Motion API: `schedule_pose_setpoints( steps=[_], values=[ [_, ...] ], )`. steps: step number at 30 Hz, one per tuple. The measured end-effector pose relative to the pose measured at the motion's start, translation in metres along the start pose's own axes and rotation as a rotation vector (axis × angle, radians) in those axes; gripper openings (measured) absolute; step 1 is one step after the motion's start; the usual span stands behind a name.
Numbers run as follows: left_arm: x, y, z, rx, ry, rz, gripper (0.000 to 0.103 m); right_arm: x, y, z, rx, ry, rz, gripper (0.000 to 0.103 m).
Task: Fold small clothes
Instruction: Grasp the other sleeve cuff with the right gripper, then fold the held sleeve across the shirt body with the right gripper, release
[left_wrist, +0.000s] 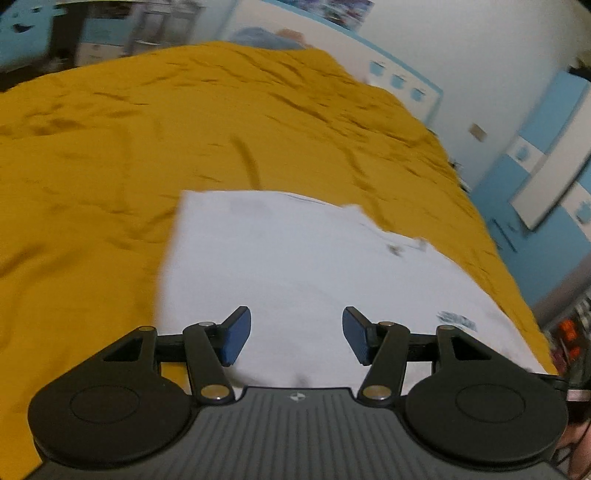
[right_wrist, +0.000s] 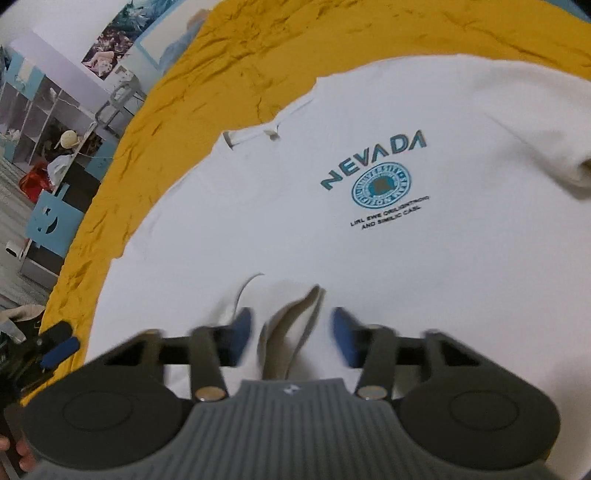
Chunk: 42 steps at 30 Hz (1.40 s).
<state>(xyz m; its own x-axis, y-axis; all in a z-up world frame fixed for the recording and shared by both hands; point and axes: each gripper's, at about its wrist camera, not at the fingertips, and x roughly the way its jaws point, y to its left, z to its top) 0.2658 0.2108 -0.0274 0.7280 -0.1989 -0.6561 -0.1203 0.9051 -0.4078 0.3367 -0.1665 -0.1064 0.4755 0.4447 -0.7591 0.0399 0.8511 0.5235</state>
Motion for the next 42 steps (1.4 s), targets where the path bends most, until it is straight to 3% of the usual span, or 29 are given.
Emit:
schedule_pose_setpoints(
  steps=[2,3,6,11,15,19,22,26,30,33,37,42],
  values=[
    [-0.005,0.015,0.004,-0.022,-0.011,0.035,0.066,0.007,0.006,0.003,-0.024,0.014,0.026,0.008],
    [-0.008,0.023,0.004,-0.026,-0.019,0.052,0.066,0.01,0.011,0.004,-0.048,0.024,0.029,0.004],
    [-0.018,0.045,0.01,-0.053,-0.052,0.088,0.066,0.007,0.04,0.018,-0.184,0.0,0.041,0.001],
    [-0.025,0.068,0.021,-0.089,-0.086,0.135,0.066,-0.017,0.102,0.062,-0.336,-0.083,0.138,0.001],
    [-0.025,0.075,0.027,-0.109,-0.103,0.139,0.065,-0.043,0.164,0.101,-0.441,-0.192,0.2,0.0],
    [-0.023,0.078,0.029,-0.101,-0.106,0.145,0.065,-0.077,0.197,0.132,-0.472,-0.312,0.25,0.0],
    [-0.019,0.079,0.032,-0.091,-0.103,0.142,0.065,-0.106,0.189,0.152,-0.428,-0.393,0.267,0.0],
    [-0.007,0.08,0.035,-0.086,-0.087,0.131,0.065,-0.119,0.149,0.166,-0.361,-0.436,0.18,0.0],
    [0.011,0.077,0.037,-0.094,-0.055,0.097,0.065,-0.093,0.084,0.169,-0.234,-0.403,0.048,0.0],
    [0.03,0.072,0.043,-0.115,-0.031,0.045,0.065,-0.057,0.05,0.163,-0.184,-0.303,-0.017,0.0],
    [0.06,0.069,0.055,-0.169,0.006,-0.033,0.065,-0.029,0.02,0.153,-0.139,-0.276,-0.059,0.0],
    [0.107,0.061,0.067,-0.178,0.045,-0.054,0.065,-0.013,0.009,0.146,-0.128,-0.274,-0.07,0.0]
  ],
)
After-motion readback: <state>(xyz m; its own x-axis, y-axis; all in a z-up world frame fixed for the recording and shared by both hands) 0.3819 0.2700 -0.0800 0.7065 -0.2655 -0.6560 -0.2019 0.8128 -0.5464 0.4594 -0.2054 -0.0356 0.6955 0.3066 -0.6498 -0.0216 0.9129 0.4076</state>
